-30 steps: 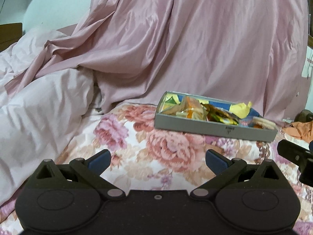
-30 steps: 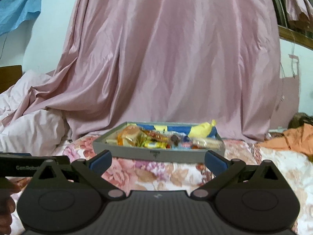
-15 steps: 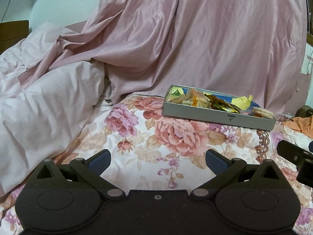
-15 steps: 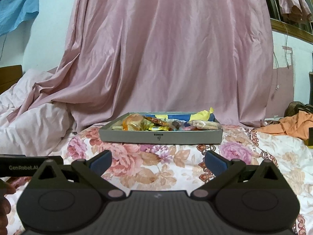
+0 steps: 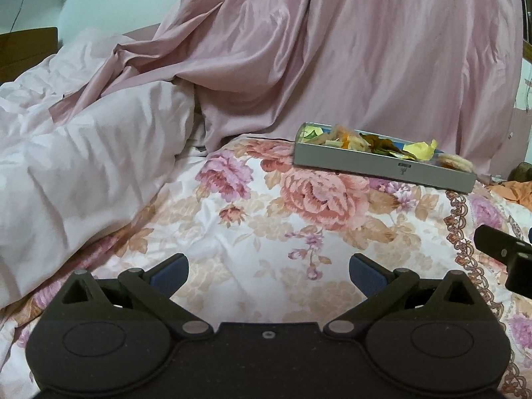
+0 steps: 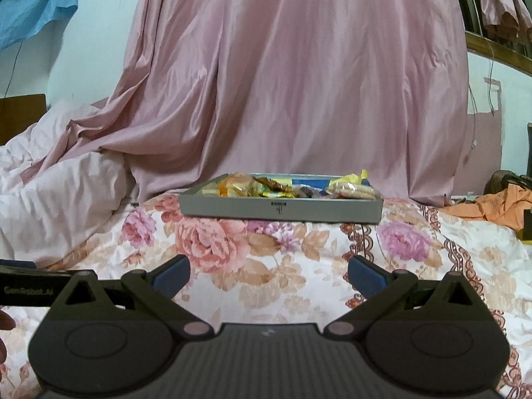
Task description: Organize snacks
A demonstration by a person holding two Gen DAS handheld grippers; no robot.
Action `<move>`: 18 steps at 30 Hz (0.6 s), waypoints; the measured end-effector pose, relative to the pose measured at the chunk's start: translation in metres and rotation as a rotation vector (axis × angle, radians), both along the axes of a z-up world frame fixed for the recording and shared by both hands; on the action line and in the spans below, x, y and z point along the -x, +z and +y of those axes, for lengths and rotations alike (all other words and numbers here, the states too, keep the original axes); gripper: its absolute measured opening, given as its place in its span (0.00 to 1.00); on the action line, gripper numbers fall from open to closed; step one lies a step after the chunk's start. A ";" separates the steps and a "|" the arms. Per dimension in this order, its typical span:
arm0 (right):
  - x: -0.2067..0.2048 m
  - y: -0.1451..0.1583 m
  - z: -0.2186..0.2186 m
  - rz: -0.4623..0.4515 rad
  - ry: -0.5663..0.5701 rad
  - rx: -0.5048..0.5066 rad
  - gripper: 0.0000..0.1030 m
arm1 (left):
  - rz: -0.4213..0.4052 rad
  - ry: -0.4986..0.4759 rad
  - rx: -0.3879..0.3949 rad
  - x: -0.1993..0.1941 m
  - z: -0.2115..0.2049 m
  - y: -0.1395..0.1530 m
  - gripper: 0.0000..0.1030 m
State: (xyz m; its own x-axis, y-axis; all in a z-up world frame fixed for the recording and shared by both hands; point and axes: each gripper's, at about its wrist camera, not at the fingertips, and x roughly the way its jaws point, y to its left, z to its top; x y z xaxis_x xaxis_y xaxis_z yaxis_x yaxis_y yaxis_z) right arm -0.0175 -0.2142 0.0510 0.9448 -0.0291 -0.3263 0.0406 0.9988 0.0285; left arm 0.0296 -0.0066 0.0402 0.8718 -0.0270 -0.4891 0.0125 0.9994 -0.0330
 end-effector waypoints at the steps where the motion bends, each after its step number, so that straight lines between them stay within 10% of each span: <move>1: 0.000 -0.001 0.000 -0.003 -0.002 0.000 1.00 | -0.001 0.001 0.002 0.000 0.000 -0.001 0.99; 18: -0.010 -0.026 -0.004 0.039 -0.020 0.021 1.00 | 0.020 0.012 -0.005 -0.009 -0.002 -0.016 0.99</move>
State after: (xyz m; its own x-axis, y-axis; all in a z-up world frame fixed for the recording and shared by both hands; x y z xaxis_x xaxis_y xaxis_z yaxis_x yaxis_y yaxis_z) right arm -0.0073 -0.2182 0.0245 0.9305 -0.0551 -0.3622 0.0613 0.9981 0.0056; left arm 0.0383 -0.0084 0.0242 0.8620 -0.0143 -0.5066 0.0001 0.9996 -0.0282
